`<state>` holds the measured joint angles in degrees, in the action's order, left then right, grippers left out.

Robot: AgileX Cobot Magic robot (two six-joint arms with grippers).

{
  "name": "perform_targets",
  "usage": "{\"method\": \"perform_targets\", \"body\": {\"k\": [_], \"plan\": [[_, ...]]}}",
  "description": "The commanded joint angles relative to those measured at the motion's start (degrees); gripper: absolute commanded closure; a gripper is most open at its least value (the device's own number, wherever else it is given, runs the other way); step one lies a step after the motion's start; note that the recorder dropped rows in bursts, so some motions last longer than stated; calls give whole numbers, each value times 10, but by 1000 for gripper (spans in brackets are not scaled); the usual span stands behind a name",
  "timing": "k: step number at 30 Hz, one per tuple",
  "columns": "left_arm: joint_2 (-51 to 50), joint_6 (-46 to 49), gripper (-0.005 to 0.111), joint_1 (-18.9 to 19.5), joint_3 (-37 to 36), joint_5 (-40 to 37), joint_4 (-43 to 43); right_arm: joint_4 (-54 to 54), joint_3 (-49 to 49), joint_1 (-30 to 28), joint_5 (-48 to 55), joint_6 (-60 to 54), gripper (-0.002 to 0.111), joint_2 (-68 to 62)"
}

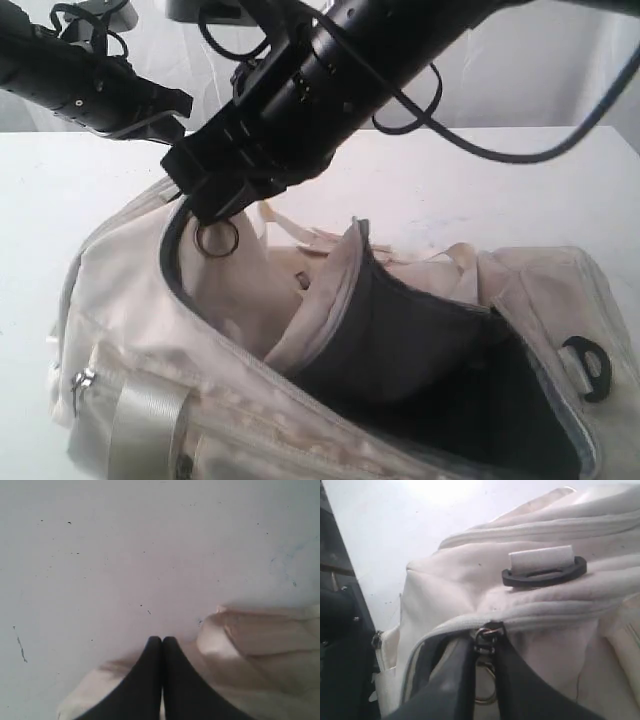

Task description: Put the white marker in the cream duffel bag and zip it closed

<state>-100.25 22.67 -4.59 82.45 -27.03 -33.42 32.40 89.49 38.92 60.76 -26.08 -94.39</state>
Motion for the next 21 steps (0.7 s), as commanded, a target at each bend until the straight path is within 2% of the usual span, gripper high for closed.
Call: {"method": "perform_targets", "body": {"k": [1,8,10,12,13,14,17,21], "plan": [[11,-5,103,1,3,-21,-6,-10,53,-17,17,-9,108,-40],[38,-5,102,1,3,-47,-29,29,58,-5,48,-40,108,-63],[38,5,91,1,3,-73,-46,29,58,8,53,-46,108,-63],[38,25,68,1,3,-99,-64,26,58,16,53,-46,108,-63],[39,46,51,1,3,-119,-74,25,58,17,54,-46,108,-63],[39,65,46,1,3,-142,-97,25,58,17,54,-46,108,-63],[39,105,45,1,3,-195,-136,25,58,17,54,-52,108,-63],[43,106,45,-2,2,-246,-145,25,58,17,54,-55,108,-63]]}}
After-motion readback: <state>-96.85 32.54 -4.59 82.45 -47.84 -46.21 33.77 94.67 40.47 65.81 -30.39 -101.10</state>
